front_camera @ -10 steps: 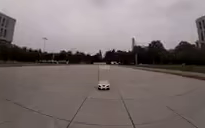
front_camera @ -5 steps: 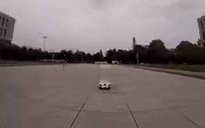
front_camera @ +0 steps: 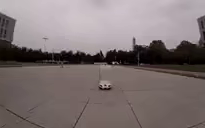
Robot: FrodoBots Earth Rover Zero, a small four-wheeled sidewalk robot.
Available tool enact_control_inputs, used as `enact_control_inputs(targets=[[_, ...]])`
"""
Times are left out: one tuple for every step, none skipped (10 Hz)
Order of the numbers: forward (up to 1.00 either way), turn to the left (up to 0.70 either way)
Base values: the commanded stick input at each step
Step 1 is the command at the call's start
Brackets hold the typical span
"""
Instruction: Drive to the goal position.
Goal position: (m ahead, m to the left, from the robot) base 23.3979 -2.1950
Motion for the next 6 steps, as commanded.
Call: enact_control_inputs(targets=[[1.0,0.0],[1.0,0.0],[1.0,0.0],[1.0,0.0],[1.0,0.0],[1.0,0.0]])
